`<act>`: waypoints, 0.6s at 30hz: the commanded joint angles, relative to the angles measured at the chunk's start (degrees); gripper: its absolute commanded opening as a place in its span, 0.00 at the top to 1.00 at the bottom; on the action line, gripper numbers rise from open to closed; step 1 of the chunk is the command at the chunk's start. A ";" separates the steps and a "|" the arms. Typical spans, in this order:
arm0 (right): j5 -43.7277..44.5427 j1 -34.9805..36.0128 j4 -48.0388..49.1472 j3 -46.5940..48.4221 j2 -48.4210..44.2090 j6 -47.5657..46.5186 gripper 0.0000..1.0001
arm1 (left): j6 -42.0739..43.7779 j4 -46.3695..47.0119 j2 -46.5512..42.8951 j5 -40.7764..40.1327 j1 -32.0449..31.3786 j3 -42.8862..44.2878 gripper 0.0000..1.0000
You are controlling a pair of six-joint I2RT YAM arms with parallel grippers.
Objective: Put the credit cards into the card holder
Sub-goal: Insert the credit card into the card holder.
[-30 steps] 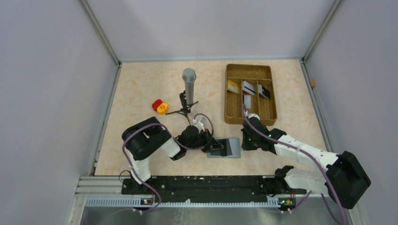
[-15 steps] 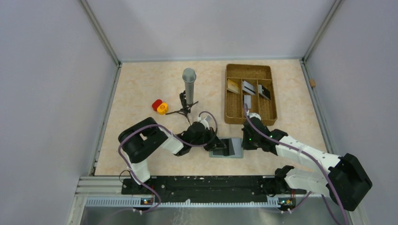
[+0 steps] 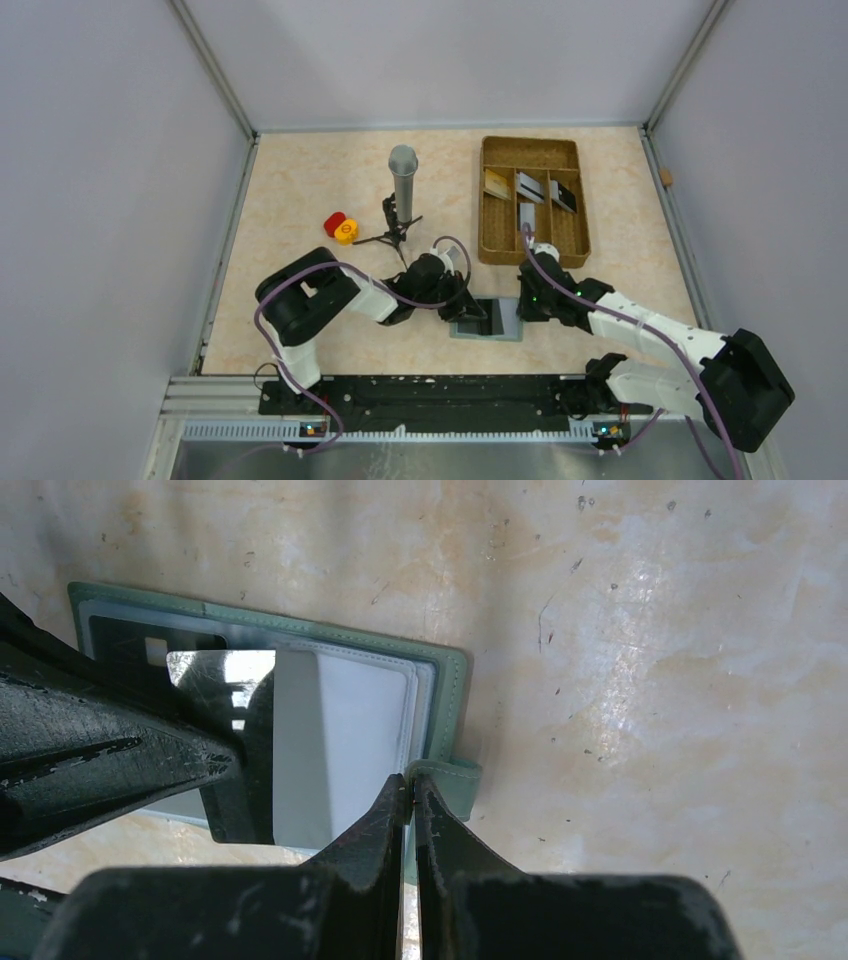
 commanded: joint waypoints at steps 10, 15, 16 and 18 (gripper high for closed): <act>2.44 0.36 1.47 -0.59 -2.12 1.25 1.00 | 5.11 -9.60 -3.66 -3.51 -0.44 0.43 0.58; 2.76 0.36 0.90 -0.66 -2.42 1.24 1.00 | 7.74 -14.77 -6.46 -6.14 -0.52 1.78 0.52; 2.80 0.36 0.82 -0.67 -2.50 1.23 1.00 | 8.46 -16.24 -6.78 -6.65 -0.61 2.23 0.52; 2.84 0.36 0.71 -0.68 -2.63 1.32 1.00 | 9.47 -18.53 -7.42 -7.39 -0.72 3.23 0.51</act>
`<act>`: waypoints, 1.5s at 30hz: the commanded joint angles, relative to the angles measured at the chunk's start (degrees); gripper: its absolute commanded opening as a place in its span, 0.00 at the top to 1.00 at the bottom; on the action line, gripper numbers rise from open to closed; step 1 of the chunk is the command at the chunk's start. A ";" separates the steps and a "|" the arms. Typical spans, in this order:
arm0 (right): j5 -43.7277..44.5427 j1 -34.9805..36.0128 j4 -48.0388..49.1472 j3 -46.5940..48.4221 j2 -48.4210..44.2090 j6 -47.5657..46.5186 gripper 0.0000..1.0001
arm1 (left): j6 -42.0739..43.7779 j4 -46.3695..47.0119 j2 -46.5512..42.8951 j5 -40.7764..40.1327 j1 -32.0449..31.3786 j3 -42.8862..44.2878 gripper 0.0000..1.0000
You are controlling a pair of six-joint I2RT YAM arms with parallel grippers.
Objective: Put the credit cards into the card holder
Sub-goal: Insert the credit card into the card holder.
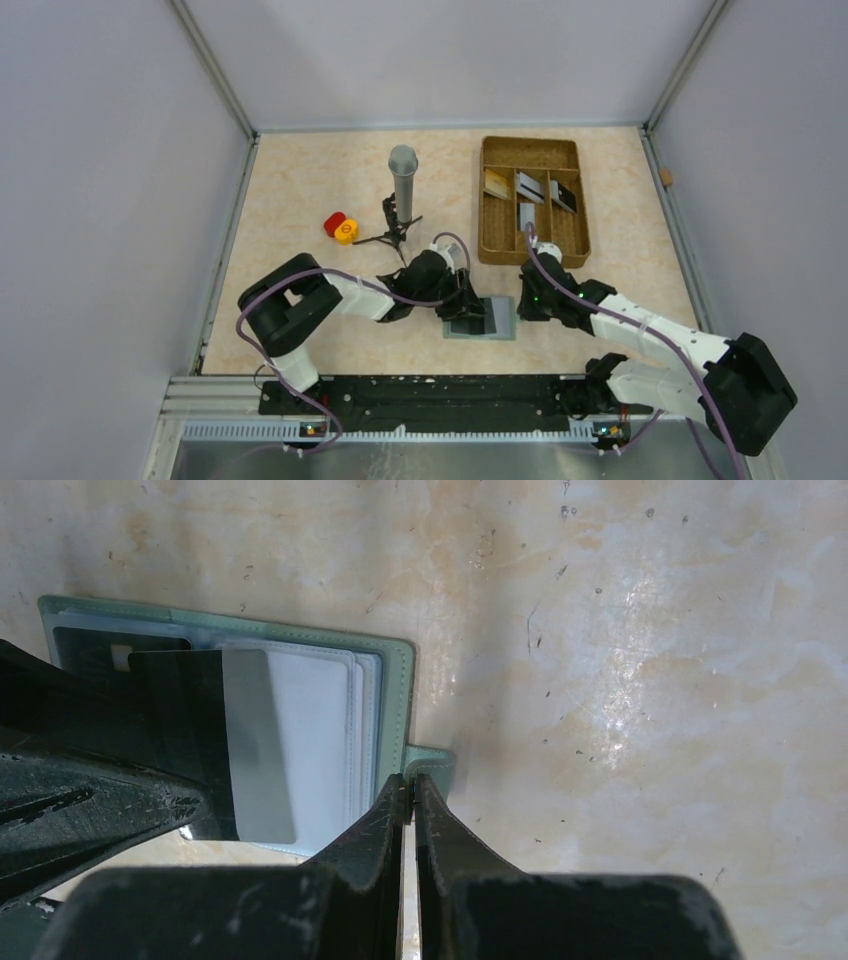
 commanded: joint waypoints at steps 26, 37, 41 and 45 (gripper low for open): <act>2.55 0.36 0.63 -0.89 -1.36 0.63 1.00 | 13.85 -33.83 -8.21 -16.66 -3.29 13.06 0.27; 2.37 0.36 0.75 -1.11 -1.49 0.68 1.00 | 13.42 -30.92 -7.46 -14.51 -3.86 12.63 0.25; 2.13 0.36 0.93 -1.32 -1.43 0.74 1.00 | 13.31 -28.84 -5.91 -13.49 -3.84 12.52 0.27; 2.02 0.36 1.11 -1.34 -1.43 0.76 1.00 | 13.02 -25.64 -5.22 -12.08 -3.80 11.98 0.28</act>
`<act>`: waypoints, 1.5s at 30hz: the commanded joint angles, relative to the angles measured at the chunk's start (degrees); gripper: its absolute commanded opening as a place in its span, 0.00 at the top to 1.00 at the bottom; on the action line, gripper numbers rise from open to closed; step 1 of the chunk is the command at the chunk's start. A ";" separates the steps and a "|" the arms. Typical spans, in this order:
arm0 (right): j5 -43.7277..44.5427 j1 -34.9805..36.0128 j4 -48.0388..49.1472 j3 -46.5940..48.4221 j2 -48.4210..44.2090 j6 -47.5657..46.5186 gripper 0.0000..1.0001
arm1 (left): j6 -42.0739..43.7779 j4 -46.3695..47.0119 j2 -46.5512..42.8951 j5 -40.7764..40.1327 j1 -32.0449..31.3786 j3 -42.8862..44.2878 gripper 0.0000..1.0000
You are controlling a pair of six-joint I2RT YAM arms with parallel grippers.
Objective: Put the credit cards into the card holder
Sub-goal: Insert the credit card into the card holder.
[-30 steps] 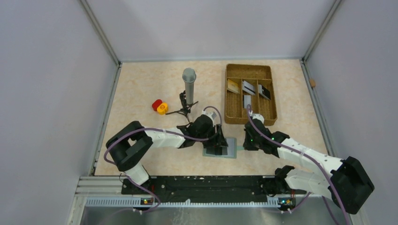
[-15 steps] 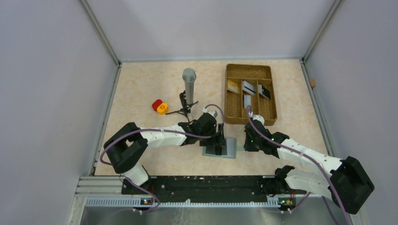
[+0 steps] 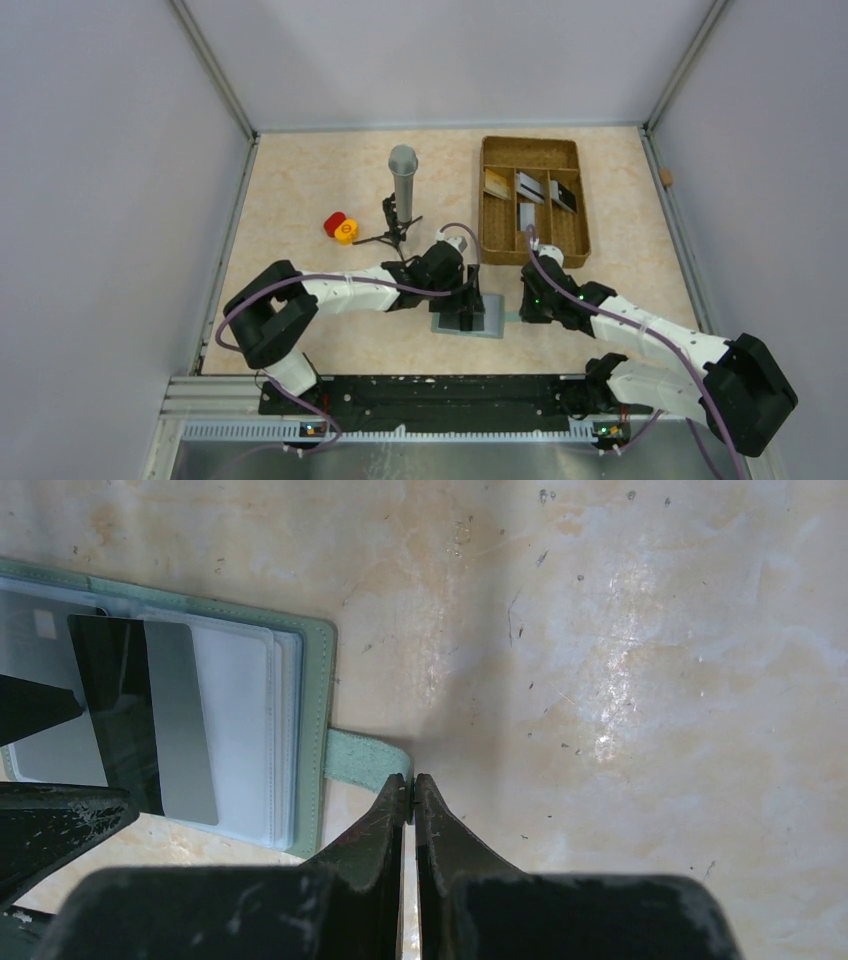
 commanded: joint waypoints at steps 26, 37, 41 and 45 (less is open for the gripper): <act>0.42 0.17 1.88 -0.58 -0.67 0.31 1.00 | -2.26 7.77 -4.22 -4.07 -0.35 -4.70 0.26; 0.42 0.16 1.63 -0.70 -0.65 0.25 1.00 | -3.41 10.15 -0.12 -0.99 -0.27 -4.33 0.26; 0.35 0.19 1.63 -0.65 -0.63 0.27 1.00 | -3.44 11.69 1.16 0.15 -0.27 -4.12 0.27; 0.36 0.17 1.65 -0.62 -0.66 0.28 1.00 | -3.45 13.76 2.04 1.36 -0.35 -4.10 0.28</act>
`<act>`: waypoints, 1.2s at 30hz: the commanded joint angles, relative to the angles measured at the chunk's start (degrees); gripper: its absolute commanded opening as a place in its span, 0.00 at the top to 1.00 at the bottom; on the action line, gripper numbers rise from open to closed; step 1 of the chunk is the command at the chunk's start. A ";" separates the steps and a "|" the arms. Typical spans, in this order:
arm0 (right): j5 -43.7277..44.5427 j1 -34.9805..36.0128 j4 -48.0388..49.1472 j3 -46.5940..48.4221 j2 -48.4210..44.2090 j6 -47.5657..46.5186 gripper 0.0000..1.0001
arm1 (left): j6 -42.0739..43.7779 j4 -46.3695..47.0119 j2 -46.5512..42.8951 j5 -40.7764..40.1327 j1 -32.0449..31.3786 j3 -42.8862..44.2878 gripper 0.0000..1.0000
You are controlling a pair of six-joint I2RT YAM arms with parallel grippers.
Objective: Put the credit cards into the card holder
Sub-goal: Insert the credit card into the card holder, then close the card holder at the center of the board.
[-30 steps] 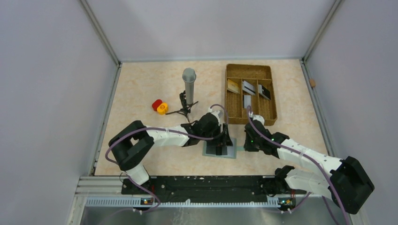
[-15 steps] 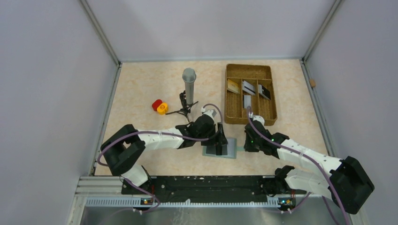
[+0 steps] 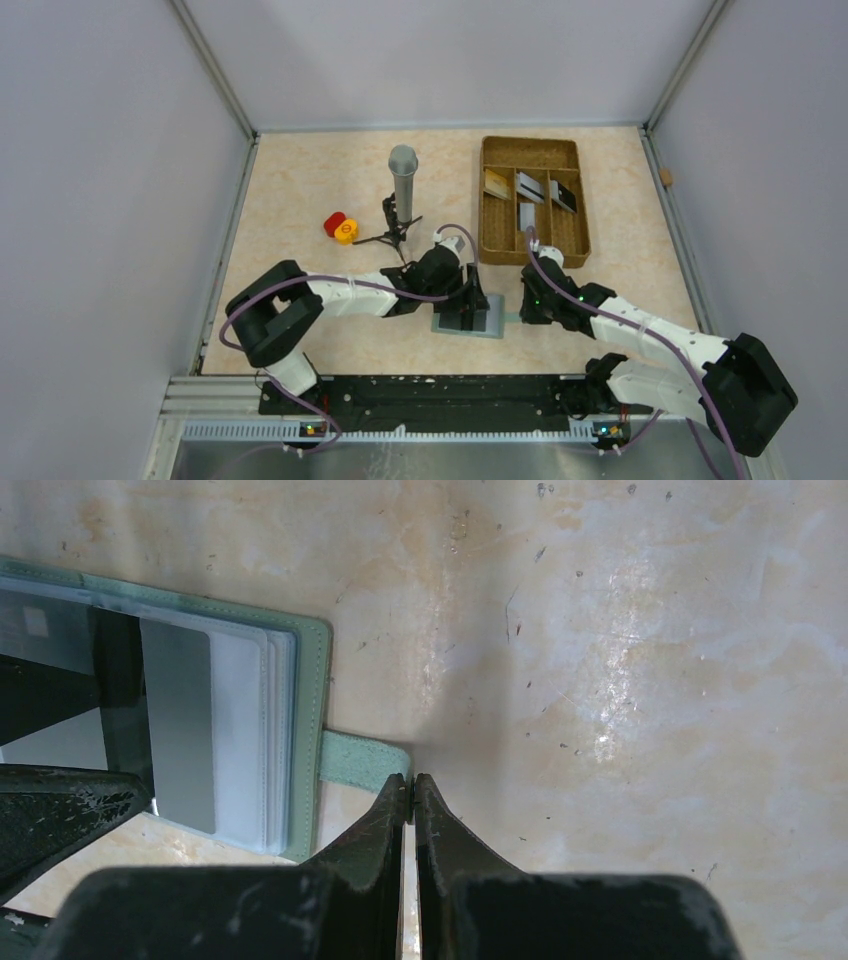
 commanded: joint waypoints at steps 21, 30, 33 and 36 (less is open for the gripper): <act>0.24 0.16 1.68 0.42 0.35 0.07 1.00 | -3.93 13.39 3.78 6.83 -1.83 0.72 0.29; 0.18 0.16 -0.50 1.74 -1.94 0.19 1.00 | -4.68 16.25 2.71 7.50 -2.63 0.14 0.28; 0.59 0.16 -2.43 2.78 -3.49 0.22 1.00 | -4.31 16.00 1.36 7.25 -2.38 -0.79 0.27; 1.49 0.16 -4.88 4.48 -4.49 0.16 1.00 | -4.03 14.86 -0.96 7.28 -1.85 -1.79 0.25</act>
